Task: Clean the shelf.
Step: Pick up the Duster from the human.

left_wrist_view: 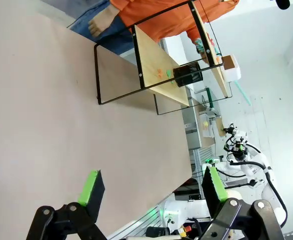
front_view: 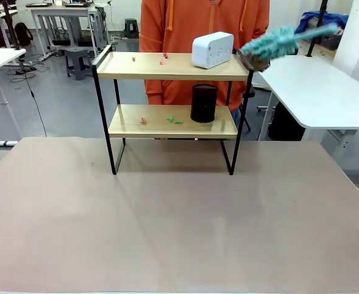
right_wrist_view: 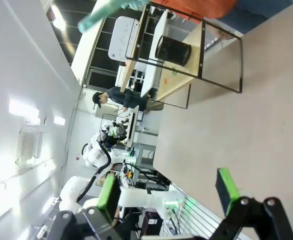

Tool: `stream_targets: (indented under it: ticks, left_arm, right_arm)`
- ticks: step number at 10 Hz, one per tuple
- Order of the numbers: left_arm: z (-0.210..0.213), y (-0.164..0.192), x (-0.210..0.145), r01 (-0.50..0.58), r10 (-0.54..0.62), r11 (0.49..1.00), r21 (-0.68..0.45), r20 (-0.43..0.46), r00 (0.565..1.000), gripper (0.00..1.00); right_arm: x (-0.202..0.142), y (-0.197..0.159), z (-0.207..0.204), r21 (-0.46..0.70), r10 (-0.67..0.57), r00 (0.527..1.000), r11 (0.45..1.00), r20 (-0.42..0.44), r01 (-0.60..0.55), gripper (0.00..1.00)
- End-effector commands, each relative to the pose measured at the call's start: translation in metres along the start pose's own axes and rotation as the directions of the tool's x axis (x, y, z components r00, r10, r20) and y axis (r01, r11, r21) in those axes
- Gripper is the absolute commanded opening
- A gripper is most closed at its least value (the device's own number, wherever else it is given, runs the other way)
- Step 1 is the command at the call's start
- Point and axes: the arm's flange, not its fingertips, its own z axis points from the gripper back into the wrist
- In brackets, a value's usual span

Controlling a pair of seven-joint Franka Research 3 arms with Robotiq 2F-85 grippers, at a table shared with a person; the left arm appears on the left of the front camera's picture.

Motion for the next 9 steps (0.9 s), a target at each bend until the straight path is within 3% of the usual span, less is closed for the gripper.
stream_targets:
  ticks: [1, 6, 9]
  left_arm:
    - [-0.001, 0.004, 0.002, 0.02, -0.019, 1.0, -0.021, 0.019, 1.0, 1.0]
    - [-0.001, 0.004, 0.002, 0.02, -0.019, 1.0, -0.021, 0.019, 1.0, 1.0]
    - [-0.001, 0.004, 0.002, 0.02, -0.019, 1.0, -0.021, 0.019, 1.0, 1.0]
  right_arm:
    - [0.006, -0.004, 0.0, 0.007, 0.026, 0.999, 1.0, 0.02, -0.026, 1.0]
    - [0.002, -0.006, 0.0, -0.009, -0.006, 1.0, 1.0, 0.008, 0.006, 1.0]
    - [0.076, 0.067, -0.084, 0.023, -0.053, 0.998, 0.998, -0.027, 0.054, 1.0]
